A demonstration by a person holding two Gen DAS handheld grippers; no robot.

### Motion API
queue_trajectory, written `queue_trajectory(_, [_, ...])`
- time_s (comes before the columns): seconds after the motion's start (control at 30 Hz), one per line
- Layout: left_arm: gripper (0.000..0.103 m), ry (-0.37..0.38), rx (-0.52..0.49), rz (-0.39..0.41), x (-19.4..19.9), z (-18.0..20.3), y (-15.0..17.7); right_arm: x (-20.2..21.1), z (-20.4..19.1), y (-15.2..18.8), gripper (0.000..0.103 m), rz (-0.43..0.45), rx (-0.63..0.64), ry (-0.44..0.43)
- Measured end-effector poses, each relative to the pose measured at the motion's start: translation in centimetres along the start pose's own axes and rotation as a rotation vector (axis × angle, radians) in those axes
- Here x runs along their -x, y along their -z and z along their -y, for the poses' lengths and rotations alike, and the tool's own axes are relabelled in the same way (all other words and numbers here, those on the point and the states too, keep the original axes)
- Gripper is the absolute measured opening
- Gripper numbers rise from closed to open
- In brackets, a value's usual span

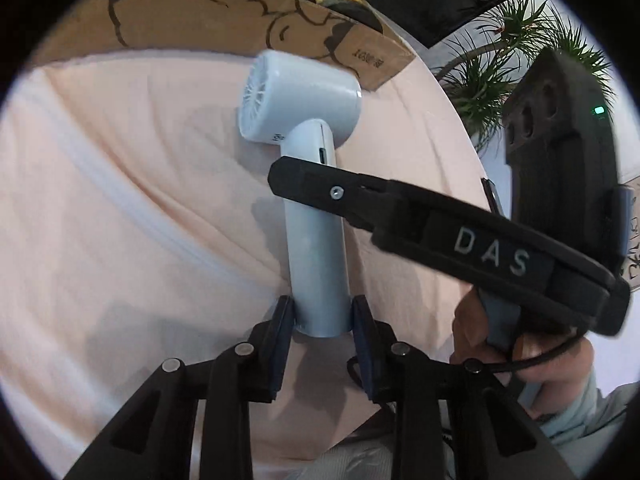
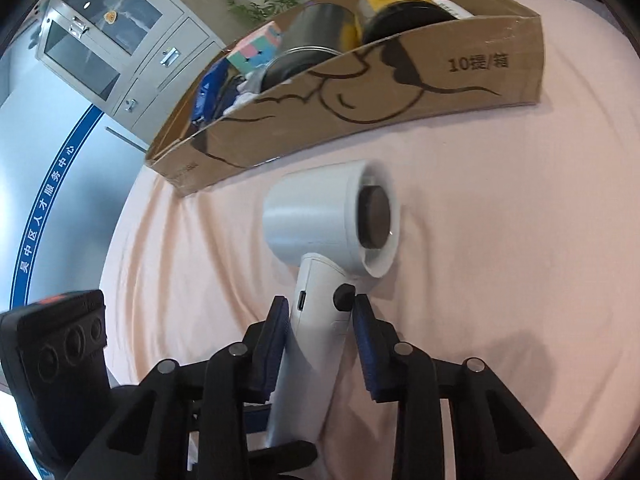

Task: Organize rigid objects
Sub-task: 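Lift the white fan and carry it toward the box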

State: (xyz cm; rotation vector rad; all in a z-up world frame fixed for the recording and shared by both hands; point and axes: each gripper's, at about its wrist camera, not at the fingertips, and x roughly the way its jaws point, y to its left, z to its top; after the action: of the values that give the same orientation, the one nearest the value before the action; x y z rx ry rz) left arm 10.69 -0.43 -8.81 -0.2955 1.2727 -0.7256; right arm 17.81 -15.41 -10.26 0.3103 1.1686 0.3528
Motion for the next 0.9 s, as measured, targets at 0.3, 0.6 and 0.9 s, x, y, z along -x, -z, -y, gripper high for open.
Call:
queue_trajectory(0.3, [0.028,-0.066,-0.082,0.231,7.8,1.2,-2.2,4.5,-7.5,-3.1,0.027,0.196,0.198,-0.026])
queue_trajectory(0.6, [0.028,-0.144,-0.118,0.398,13.9,0.4,-7.5,6.3,-14.1,-11.2,0.027,0.305,0.309,-0.118])
queue_trajectory(0.9, [0.028,-0.235,-0.086,0.421,17.8,-4.7,-14.6,1.3,-18.8,-20.8,0.027,0.284,0.312,-0.234])
